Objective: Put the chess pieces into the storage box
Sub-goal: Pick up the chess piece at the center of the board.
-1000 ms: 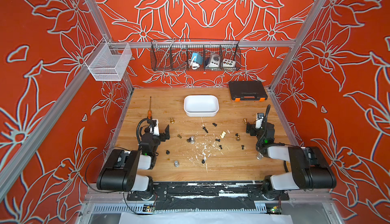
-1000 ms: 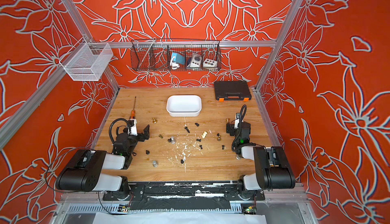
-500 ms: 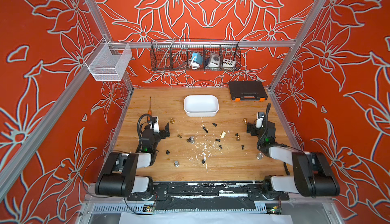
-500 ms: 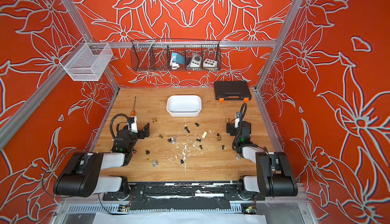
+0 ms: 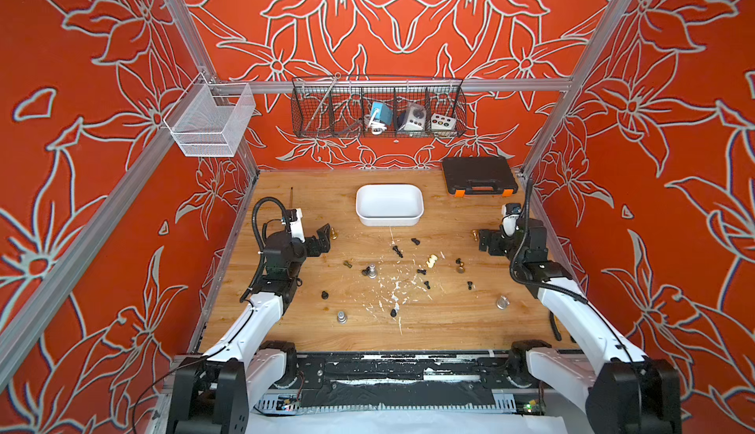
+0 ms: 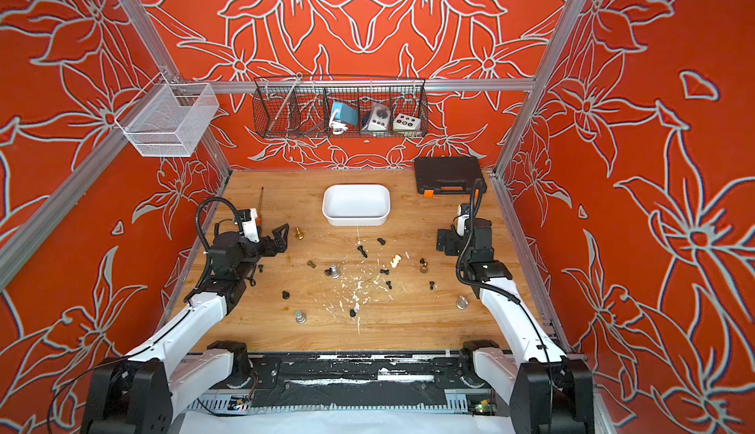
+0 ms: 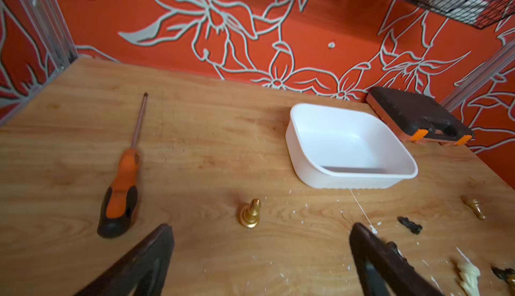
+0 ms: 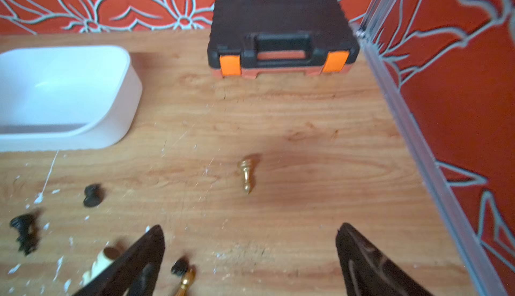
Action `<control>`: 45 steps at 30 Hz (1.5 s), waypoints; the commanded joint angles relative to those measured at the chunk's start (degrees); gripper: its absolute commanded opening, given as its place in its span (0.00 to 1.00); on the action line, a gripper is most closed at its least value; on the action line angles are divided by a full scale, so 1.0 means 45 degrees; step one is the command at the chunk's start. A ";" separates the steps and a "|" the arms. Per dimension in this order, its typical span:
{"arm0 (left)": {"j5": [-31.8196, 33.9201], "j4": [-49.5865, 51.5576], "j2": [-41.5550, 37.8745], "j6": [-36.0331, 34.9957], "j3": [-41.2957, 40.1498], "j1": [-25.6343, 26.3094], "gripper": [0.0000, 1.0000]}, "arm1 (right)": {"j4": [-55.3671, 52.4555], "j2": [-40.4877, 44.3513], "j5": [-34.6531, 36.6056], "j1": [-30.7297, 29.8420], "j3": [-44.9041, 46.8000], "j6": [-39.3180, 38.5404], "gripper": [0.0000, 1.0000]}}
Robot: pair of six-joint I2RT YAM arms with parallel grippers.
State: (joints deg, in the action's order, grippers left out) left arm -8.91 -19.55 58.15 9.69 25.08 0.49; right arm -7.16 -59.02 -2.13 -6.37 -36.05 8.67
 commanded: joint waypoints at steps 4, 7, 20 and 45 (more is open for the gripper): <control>-0.0678 0.2579 0.0048 0.0424 0.0905 0.0252 0.95 | -0.2021 0.0190 -0.1454 -0.0721 -0.0498 0.0711 0.98; -0.0746 0.2852 0.0322 0.0433 0.0919 0.0626 0.93 | -0.2292 -0.0158 -0.1717 -0.1016 -0.0727 0.0673 0.98; -0.0153 0.3623 0.2369 0.0621 0.1837 0.1316 0.82 | -0.2529 -0.1267 -0.2350 -0.1572 -0.1439 0.0770 0.98; 0.0613 0.3524 0.7157 -0.0621 0.5067 0.1410 0.67 | -0.2728 -0.3275 -0.2437 -0.2255 -0.2965 0.0770 0.92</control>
State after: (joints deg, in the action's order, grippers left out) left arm -6.68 -4.36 89.12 7.68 46.94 6.46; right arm -18.26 -73.43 -12.97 -15.94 -48.05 11.62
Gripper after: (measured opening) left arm 0.680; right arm 0.919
